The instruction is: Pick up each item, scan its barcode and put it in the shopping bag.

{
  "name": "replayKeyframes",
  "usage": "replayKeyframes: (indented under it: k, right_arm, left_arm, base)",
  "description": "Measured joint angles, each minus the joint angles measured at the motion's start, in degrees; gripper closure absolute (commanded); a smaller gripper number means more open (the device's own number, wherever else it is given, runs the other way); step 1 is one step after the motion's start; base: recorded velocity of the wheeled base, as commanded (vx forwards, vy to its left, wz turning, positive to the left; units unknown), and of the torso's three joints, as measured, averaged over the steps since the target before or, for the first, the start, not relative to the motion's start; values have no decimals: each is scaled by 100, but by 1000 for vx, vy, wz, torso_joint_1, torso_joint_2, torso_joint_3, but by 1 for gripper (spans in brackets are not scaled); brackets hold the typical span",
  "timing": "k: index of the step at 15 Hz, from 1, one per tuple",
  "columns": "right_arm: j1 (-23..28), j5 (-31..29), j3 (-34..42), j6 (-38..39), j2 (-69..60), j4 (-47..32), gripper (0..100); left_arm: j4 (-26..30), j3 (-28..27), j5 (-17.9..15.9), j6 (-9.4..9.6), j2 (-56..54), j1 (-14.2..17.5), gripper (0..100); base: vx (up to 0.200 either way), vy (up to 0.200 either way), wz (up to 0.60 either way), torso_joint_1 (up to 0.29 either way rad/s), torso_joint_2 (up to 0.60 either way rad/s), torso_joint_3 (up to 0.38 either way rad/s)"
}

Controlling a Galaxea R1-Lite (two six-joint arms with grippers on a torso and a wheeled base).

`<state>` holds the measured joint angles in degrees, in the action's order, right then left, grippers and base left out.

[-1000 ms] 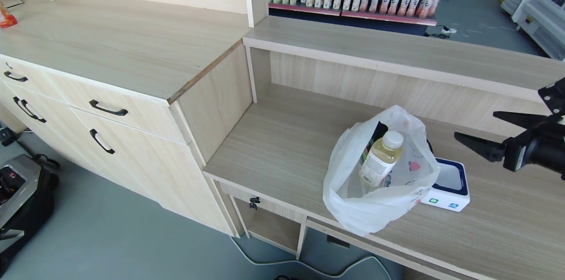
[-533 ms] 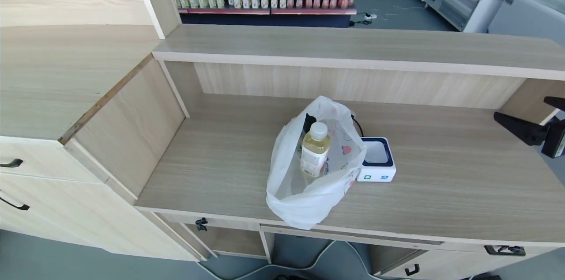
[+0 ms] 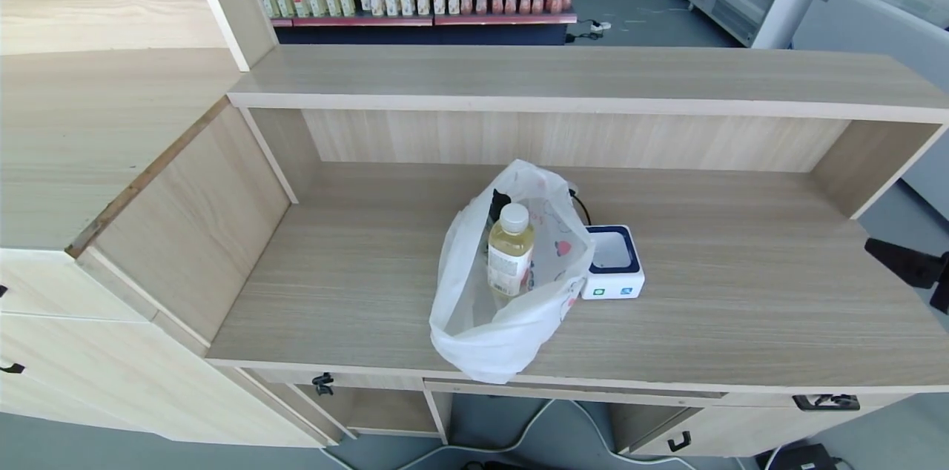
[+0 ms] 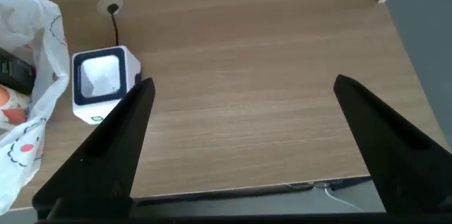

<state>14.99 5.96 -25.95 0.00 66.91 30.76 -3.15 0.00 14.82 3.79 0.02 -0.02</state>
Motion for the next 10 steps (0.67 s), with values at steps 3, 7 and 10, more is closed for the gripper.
replayKeyframes:
  k: [3,7,10]
  right_arm:
    - [29,-143,995,57,-733,-40,0]
    - [-469,-351,2174,51,-2256,-167,0]
    - [-806,-589,2491,51,-3500,-1273,0]
  left_arm:
    - [0,0,0,0,0,2,0]
    - [0,0,1,0,0,2,0]
    - [0,0,0,0,0,2,0]
  base:
    - [0,0,0,0,0,0]
    - [0,0,0,0,0,0]
    - [0,0,0,0,0,0]
